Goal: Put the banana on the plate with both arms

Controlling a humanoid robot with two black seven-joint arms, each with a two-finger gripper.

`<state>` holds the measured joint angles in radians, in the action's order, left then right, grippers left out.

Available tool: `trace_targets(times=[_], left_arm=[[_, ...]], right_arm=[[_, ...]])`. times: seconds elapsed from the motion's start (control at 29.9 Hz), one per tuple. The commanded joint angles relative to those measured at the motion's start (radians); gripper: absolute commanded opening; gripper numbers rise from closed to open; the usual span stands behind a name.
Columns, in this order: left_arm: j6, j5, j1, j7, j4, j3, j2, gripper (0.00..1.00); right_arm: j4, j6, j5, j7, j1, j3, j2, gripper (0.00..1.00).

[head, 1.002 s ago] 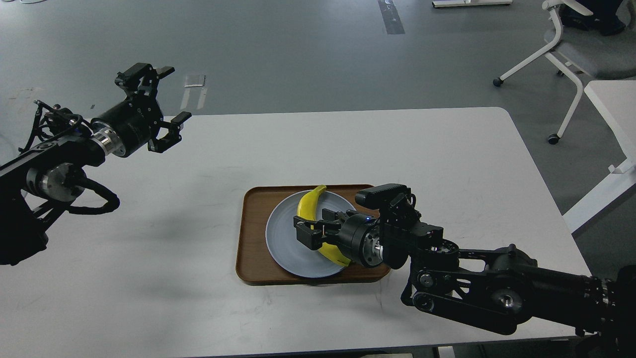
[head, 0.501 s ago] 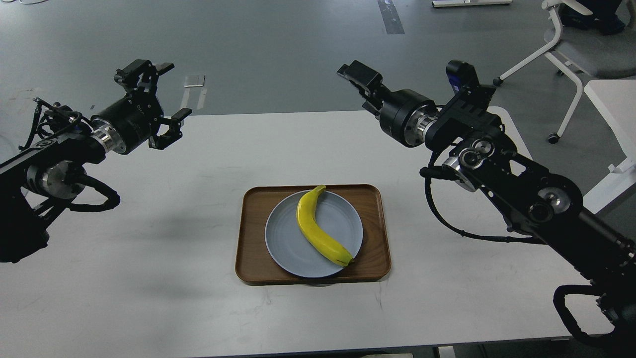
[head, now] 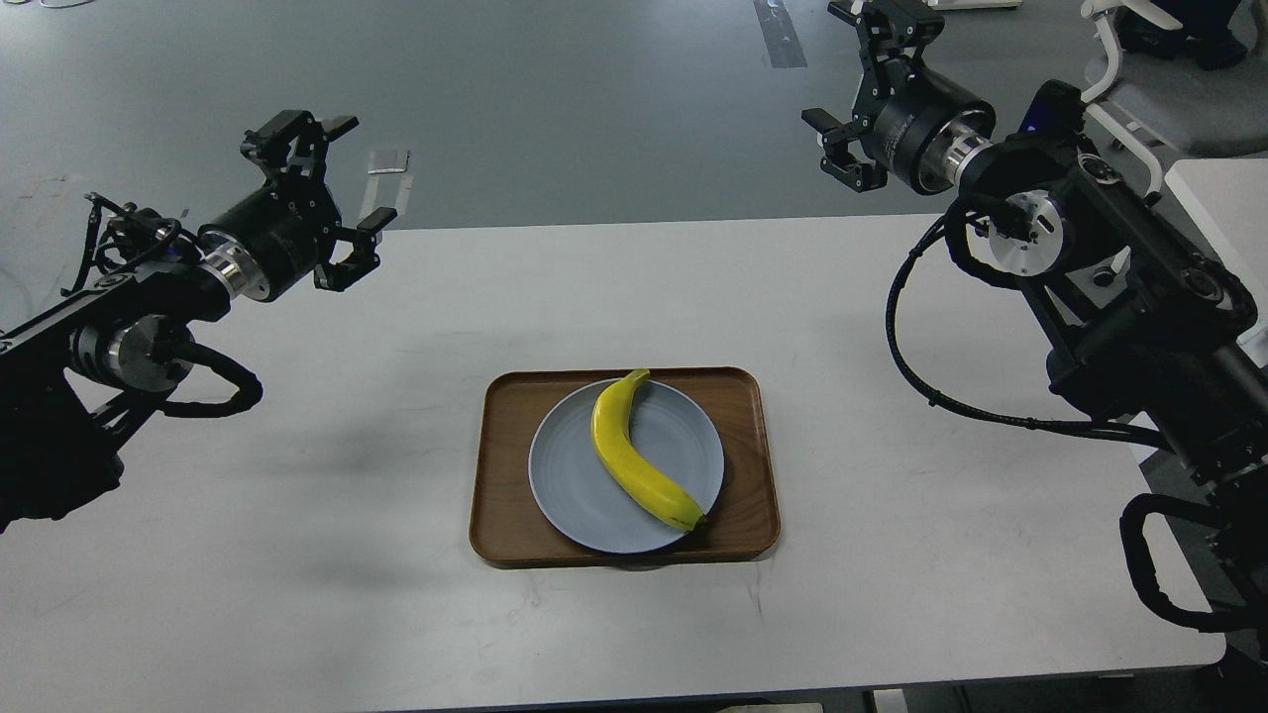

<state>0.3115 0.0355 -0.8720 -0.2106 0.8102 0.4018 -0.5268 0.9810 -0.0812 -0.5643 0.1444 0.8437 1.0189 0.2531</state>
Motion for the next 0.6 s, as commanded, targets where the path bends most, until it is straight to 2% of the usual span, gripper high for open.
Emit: trace_targets(times=[0.0,0.4,0.57], left_arm=[[-0.006,-0.005,0.001,0.005,-0.009,0.011,0.027,0.98],[-0.038,-0.005,0.016,0.005,-0.011,0.011,0.065,0.98],[-0.052,-0.005,0.016,0.000,-0.025,0.011,0.077,0.98]], right_arm=[[-0.001,0.003,-0.005,-0.008,-0.015,0.000,-0.018,1.00],[-0.002,0.008,-0.016,-0.006,-0.046,-0.008,-0.054,1.00],[-0.001,0.061,-0.072,-0.006,-0.052,-0.011,-0.098,1.00]])
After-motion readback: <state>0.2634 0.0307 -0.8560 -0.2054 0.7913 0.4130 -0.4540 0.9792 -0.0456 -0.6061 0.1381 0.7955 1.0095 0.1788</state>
